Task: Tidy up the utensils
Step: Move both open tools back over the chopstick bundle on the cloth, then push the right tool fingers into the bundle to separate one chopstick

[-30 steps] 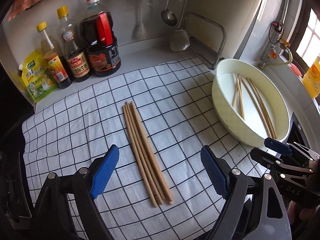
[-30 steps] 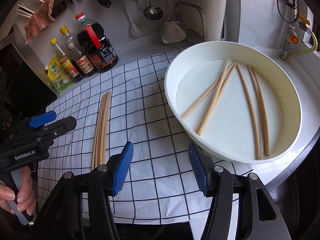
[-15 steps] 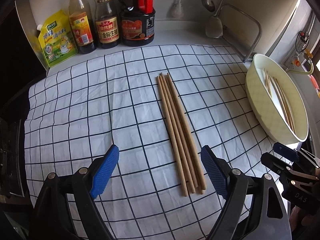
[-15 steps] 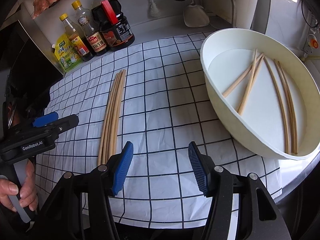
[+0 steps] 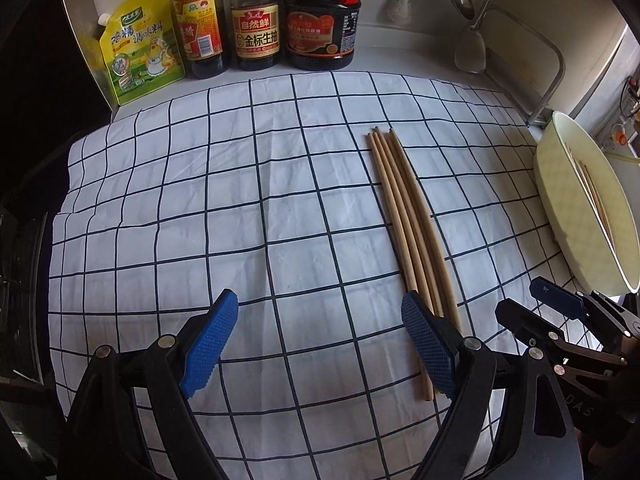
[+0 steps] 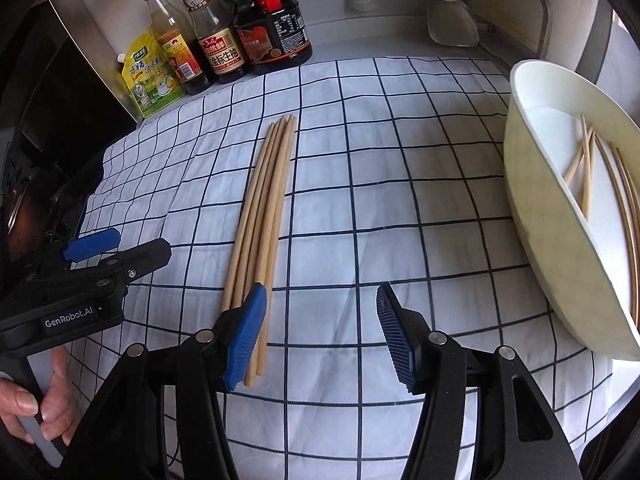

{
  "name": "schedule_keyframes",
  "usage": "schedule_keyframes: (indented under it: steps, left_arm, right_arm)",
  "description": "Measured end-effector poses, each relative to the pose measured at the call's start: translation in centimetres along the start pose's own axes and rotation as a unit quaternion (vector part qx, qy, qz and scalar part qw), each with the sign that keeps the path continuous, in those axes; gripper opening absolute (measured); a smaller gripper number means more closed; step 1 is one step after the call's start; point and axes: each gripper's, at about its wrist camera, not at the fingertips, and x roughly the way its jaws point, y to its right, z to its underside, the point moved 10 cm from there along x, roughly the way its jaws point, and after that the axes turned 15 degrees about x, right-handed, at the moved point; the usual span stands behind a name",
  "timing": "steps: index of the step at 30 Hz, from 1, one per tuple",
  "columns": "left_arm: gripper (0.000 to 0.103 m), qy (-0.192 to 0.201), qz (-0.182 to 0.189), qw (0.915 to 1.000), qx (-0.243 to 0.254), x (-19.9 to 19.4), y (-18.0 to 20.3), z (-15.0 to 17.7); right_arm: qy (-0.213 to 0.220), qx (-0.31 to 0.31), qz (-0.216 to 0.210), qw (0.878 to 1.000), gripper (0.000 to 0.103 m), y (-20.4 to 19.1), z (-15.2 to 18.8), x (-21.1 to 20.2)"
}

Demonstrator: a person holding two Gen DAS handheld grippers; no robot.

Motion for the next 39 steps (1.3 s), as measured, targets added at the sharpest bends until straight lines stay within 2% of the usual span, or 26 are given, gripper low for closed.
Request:
schedule_keyframes:
  steps: [19,25,34,39]
  left_arm:
    - [0.082,0.001,0.005,0.9999,-0.013,1.3,-1.2,0.3]
    - [0.082,-0.001,0.005,0.9998,-0.017,1.4,-1.5,0.4]
    - [0.082,-0.001,0.006,0.9999,-0.013,1.6,-1.1,0.4]
    - [0.082,0.001,0.012,0.9999,-0.008,1.8,-0.4,0.2]
  right_arm:
    - [-0.002,-0.003,0.040,0.999,0.055,-0.8,-0.2,3.1]
    - [-0.004,-0.019,0.046,0.999,0.055,-1.3,-0.1,3.2]
    - [0.006,-0.057,0.089,0.994,0.055,-1.4,-0.2,3.5]
    - [0.009,-0.045,0.091,0.995,0.055,-0.4,-0.5,3.1]
